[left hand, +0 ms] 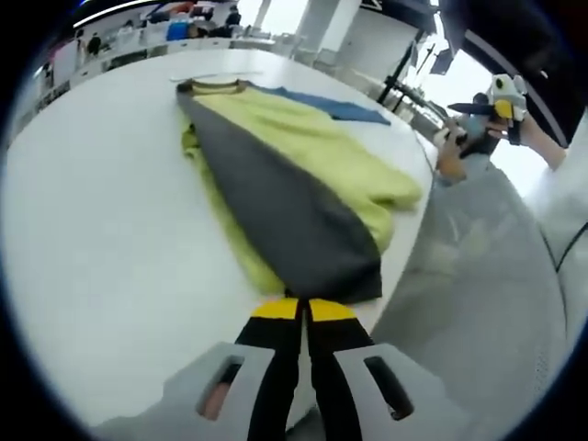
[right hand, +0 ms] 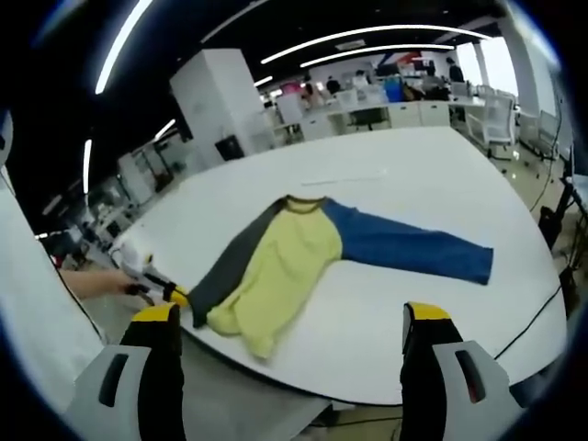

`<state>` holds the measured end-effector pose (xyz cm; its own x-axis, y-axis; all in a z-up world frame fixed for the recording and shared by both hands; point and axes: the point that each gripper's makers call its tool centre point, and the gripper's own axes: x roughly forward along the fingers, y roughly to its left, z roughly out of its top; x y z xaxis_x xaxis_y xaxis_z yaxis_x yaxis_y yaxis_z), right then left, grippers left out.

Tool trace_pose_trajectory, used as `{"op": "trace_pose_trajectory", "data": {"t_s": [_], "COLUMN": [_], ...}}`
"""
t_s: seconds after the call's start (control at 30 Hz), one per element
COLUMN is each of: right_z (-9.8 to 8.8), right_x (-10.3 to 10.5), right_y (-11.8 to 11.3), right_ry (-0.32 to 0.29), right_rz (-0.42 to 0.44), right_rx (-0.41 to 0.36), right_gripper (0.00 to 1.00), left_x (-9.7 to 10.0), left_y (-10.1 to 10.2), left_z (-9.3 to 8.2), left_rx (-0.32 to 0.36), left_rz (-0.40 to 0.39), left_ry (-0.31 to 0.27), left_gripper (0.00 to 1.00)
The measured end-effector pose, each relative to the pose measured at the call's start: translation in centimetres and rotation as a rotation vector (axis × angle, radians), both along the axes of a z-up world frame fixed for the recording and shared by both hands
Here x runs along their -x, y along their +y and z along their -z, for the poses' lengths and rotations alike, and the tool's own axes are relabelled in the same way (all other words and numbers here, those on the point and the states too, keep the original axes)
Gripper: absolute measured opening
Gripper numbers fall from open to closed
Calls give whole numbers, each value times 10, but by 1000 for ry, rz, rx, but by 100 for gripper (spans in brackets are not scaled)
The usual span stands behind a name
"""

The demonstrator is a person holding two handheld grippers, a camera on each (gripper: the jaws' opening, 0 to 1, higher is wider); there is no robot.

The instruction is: Fold the garment on the visible template until the final outline fits inside the template.

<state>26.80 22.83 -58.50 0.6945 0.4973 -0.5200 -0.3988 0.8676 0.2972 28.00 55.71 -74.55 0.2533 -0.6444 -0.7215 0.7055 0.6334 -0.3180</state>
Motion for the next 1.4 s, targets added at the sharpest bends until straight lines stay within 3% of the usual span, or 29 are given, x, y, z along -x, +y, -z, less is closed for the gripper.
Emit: {"op": "trace_pose_trajectory", "data": {"t_s": [0.4,0.7,0.93,1.07,1.4], "right_z": [0,1,1,0,0], "right_x": [2,3,3,3,2], "right_y": [2,0,2,1,-2], "right_ry": [2,1,2,4,6], "right_rz": [-9,-8,-15,-14,-2], "right_rx": [-3,-6,-7,-2,1], "right_gripper": [100,100,100,100,100], "left_x": [4,5,-1,-1,-2], "left_y": [9,31,20,13,16], "left_z": [-14,-12,-7,-4,9], "left_rx": [-6,-60,-38,-37,-58], "left_rz": [-29,-52,-41,-25,-20], "left_ry": [-3,5,-6,2,29], "left_gripper": [0,0,0,11,15]}}
